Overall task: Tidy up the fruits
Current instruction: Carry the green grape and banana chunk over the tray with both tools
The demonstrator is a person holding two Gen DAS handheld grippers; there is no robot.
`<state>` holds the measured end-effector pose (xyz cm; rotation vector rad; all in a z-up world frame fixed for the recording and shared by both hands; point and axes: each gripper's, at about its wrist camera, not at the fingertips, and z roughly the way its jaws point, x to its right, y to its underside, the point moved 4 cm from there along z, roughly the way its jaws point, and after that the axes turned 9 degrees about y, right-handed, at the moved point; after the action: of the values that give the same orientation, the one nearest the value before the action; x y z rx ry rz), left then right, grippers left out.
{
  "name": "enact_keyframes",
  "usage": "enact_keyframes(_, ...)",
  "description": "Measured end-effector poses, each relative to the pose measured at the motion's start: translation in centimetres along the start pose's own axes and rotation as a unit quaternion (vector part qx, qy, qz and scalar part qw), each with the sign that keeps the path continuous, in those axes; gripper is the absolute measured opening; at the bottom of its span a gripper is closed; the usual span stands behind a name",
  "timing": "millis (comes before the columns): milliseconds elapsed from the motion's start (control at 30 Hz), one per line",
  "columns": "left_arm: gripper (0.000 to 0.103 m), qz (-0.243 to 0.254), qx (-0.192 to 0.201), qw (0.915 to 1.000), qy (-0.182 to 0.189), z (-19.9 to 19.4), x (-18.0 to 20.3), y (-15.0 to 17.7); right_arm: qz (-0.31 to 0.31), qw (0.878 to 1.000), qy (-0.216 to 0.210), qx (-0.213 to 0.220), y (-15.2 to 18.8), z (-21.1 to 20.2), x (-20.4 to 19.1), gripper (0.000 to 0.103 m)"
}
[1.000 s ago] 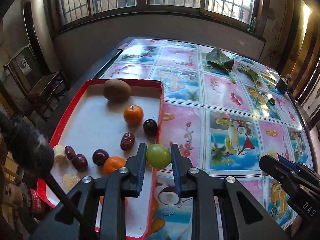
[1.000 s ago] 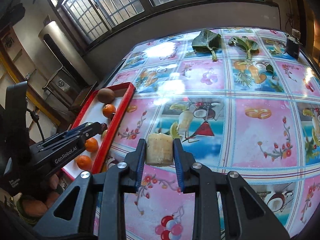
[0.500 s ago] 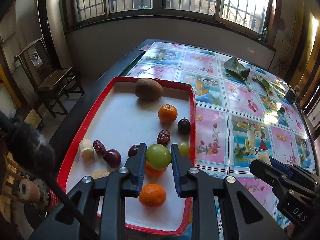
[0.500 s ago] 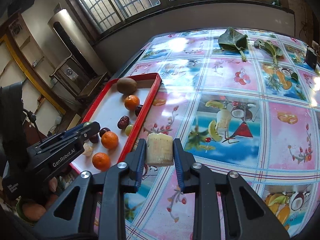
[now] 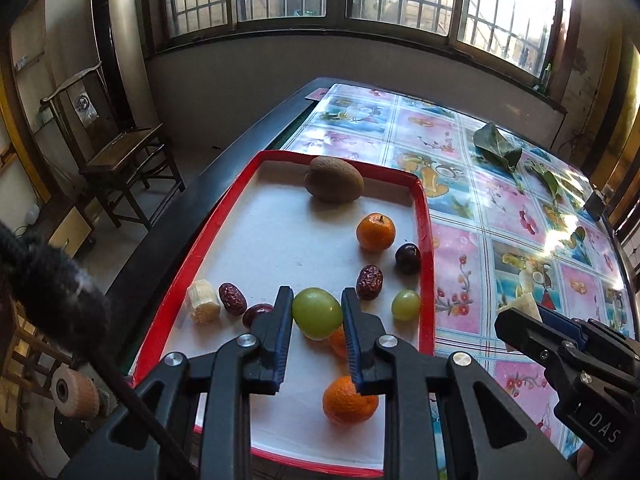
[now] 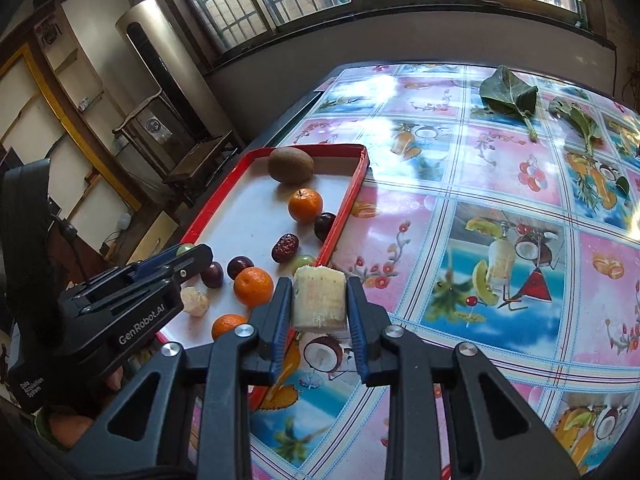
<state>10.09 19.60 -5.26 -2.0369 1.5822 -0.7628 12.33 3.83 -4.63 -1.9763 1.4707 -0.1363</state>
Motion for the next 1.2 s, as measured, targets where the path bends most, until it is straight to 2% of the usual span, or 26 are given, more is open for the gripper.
enact_keyframes(433,0.023,-0.055,-0.014,0.9980,0.027,1.5,-4.5,-1.6,-0.016,1.000,-0.011,-0.012,-2.3,3.0,-2.0,0.029)
enact_keyframes(600,0.023,-0.080,-0.010,0.9956,0.048,2.0,-6.5,-3.6,-0.039,0.999,-0.030,-0.024,-1.3,3.4,-3.8,0.029)
enact_keyframes(867,0.023,-0.087,-0.029,0.9949,0.042,5.5,-6.8,-6.1,-0.055,0.996,-0.042,-0.051,0.6,5.0,-5.3,0.029)
enact_keyframes(1200,0.023,-0.091,-0.057,0.9940,0.024,7.7,-7.7,-5.1,-0.083,0.994,-0.036,-0.058,-3.2,9.6,-7.5,0.029)
